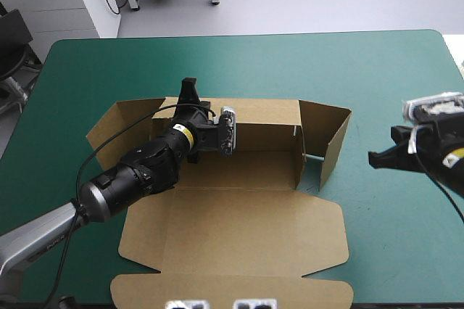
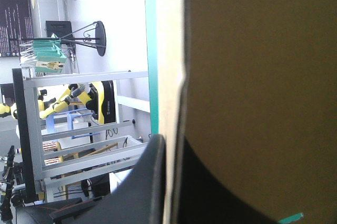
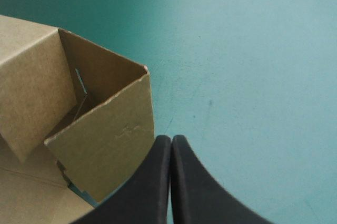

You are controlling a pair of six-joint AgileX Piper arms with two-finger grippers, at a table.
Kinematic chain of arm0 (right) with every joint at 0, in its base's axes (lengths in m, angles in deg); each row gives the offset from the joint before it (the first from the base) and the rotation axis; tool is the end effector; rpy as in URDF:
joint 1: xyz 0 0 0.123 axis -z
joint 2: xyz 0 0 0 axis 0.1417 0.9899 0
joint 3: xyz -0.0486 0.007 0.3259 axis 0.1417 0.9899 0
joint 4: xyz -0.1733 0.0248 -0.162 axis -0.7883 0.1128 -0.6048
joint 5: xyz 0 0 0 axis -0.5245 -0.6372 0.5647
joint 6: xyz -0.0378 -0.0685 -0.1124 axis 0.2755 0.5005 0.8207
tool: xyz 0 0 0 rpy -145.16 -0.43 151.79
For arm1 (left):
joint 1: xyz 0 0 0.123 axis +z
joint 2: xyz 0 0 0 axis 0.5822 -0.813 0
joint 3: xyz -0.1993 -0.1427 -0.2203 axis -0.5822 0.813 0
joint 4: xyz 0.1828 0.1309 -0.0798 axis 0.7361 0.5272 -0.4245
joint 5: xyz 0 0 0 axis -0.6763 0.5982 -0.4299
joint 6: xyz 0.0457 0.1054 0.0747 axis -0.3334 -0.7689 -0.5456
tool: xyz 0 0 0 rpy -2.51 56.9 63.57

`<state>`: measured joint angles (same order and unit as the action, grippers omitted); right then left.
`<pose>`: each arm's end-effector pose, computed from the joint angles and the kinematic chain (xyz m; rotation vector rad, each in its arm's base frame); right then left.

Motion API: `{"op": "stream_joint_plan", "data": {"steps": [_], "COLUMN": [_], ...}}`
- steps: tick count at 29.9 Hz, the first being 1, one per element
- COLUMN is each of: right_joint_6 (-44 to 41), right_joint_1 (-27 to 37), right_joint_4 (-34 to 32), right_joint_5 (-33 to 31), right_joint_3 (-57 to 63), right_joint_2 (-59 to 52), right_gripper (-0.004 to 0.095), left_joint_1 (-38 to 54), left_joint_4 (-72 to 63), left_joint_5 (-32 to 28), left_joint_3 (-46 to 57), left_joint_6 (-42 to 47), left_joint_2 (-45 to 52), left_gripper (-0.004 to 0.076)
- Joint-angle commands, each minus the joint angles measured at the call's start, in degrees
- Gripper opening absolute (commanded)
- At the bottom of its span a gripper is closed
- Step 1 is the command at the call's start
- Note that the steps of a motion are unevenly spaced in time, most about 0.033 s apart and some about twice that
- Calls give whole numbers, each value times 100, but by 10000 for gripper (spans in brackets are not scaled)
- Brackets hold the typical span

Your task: Fold the box

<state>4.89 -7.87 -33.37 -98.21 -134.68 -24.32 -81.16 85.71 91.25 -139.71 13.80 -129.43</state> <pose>0.1567 0.0205 0.4156 -0.2093 2.1210 0.0951 0.2685 -0.2013 0.3510 1.6512 1.3187 0.6516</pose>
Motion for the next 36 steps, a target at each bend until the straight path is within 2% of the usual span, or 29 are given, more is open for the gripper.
{"op": "stream_joint_plan", "data": {"steps": [1,7,16,20,28,36], "right_joint_6": [304,331,305,305,475,783], "right_joint_1": [-12,-147,-610,-675,-675,-707], "right_joint_4": [338,461,395,395,489,1059], "right_joint_5": [94,-121,-73,-207,-860,-1137], "right_joint_3": [-828,-1634,-2194,-2194,-2194,-2081], "right_joint_2": [818,2099,3207,3312,3134,2782], "right_gripper": [-14,-14,-14,-14,-14,-14], "left_joint_1": [7,7,7,7,7,7], "left_joint_4": [92,92,70,81,103,-114], "left_joint_5": [-62,111,96,96,109,204], "left_joint_3": [-163,-163,-163,-173,-363,-611], "left_joint_6": [37,-96,-109,-109,-57,-78], "left_joint_2": [175,166,52,-75,-115,-124], "left_gripper": [-8,-8,-8,-8,-8,-8]}}
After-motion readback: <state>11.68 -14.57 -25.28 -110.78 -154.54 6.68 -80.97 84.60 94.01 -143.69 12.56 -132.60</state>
